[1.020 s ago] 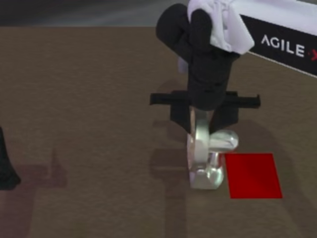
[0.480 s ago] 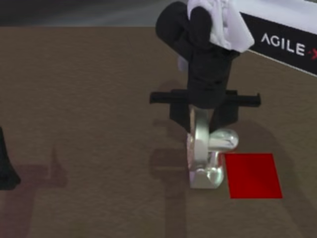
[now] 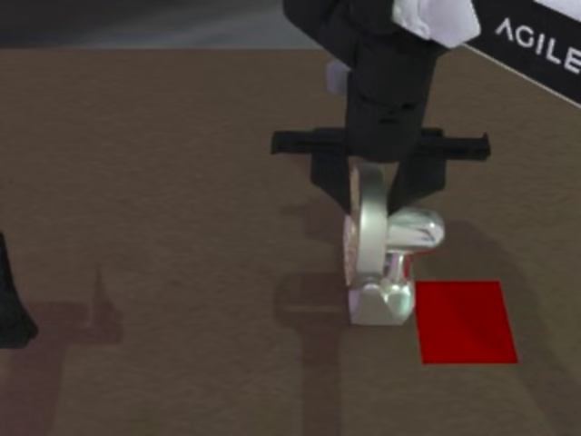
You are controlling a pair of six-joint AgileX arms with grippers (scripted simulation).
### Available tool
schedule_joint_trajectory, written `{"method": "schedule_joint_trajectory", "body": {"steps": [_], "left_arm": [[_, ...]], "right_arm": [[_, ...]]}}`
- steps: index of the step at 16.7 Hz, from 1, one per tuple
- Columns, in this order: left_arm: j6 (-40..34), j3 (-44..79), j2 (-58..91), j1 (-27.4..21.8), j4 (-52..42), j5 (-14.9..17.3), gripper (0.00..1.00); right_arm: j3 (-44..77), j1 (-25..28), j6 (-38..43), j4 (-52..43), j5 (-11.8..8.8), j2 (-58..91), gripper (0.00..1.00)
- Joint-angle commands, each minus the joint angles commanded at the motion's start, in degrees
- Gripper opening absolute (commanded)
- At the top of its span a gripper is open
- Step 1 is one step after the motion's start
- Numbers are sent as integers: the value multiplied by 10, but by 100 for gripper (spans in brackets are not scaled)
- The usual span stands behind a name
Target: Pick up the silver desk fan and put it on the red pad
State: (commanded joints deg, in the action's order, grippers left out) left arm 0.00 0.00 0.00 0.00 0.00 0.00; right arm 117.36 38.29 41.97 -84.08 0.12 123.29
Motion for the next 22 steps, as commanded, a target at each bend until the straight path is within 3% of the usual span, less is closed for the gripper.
{"method": "schedule_joint_trajectory", "body": {"steps": [5, 9, 12, 22], "left_arm": [[0, 0, 0, 0, 0, 0, 100], [0, 0, 0, 0, 0, 0, 100], [0, 0, 0, 0, 0, 0, 100], [0, 0, 0, 0, 0, 0, 100]], "right_arm": [[-8, -4, -18, 1, -1, -5, 0], [-43, -15, -127, 0, -3, -29, 0], [-81, -28, -270, 3, -5, -61, 0], [-248, -86, -855, 39, -4, -206, 0]]}}
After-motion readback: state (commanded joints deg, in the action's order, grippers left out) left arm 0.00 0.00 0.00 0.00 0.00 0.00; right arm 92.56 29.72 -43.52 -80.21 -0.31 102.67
